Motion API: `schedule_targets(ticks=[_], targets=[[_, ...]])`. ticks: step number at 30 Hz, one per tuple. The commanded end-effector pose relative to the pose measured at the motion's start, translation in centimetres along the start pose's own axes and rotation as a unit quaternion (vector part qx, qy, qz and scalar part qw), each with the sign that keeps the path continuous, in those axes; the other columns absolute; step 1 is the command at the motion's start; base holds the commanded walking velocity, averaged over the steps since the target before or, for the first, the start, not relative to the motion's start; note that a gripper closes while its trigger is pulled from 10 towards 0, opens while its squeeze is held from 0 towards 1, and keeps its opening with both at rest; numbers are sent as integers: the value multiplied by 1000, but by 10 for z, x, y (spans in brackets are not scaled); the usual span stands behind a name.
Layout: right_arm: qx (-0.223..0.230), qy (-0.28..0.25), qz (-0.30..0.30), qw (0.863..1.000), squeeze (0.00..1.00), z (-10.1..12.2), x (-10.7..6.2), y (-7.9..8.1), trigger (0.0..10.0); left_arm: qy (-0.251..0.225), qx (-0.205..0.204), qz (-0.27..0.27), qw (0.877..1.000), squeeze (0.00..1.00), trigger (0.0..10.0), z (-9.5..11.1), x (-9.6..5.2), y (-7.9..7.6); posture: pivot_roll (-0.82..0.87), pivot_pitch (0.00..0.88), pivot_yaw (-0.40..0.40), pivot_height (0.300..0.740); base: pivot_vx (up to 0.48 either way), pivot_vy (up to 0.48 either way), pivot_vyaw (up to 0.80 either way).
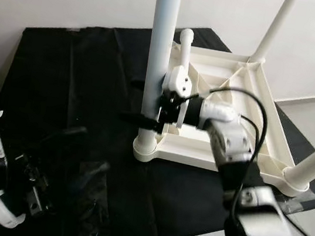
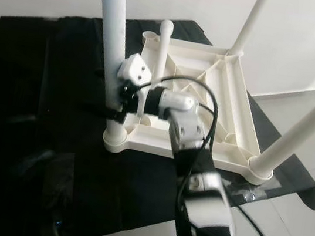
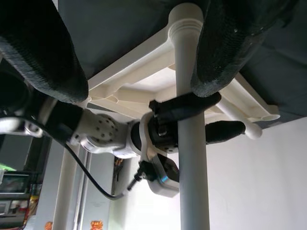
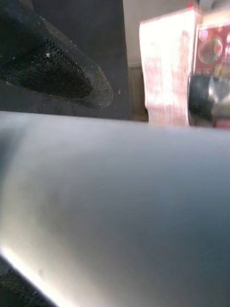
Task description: Building children table
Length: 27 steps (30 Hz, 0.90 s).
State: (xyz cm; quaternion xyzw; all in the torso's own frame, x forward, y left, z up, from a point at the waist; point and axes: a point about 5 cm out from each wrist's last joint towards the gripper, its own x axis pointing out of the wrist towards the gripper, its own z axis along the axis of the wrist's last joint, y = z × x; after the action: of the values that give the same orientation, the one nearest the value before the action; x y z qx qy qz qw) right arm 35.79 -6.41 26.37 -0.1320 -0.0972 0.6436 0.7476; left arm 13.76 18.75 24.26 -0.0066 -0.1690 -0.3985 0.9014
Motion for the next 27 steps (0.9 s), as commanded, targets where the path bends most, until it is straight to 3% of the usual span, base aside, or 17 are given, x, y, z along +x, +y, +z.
schedule_targets(ticks=[1,5,6,7,17,26,27], targets=[[11,-11,40,999,0,3,4,0,10000,1,-1,-4,1000,0,10000,4,-1,-3,93,184,-31,740,0,0,0],[29,-17,101,994,0,12,5,-3,10000,6,1,-1,1000,0,10000,7,-4,-5,112,201,-29,740,0,0,0],[32,-15,111,993,0,14,5,-4,7647,8,2,0,1000,0,10000,8,-5,-5,112,201,-29,740,0,0,0],[39,-16,118,992,0,15,5,-5,0,9,2,1,1000,0,10000,8,-6,-5,113,203,-29,740,0,0,0],[48,-28,123,991,0,14,2,-9,0,11,4,3,1000,0,10000,9,-6,-4,111,199,-30,740,0,0,0],[40,-43,42,997,0,4,-17,-18,0,10,6,3,1000,0,10000,8,-5,-2,91,185,-30,740,0,0,0],[38,-43,-1,998,0,-4,-24,-15,0,8,7,3,1000,0,10000,7,-5,-1,74,182,-33,740,0,0,0]])
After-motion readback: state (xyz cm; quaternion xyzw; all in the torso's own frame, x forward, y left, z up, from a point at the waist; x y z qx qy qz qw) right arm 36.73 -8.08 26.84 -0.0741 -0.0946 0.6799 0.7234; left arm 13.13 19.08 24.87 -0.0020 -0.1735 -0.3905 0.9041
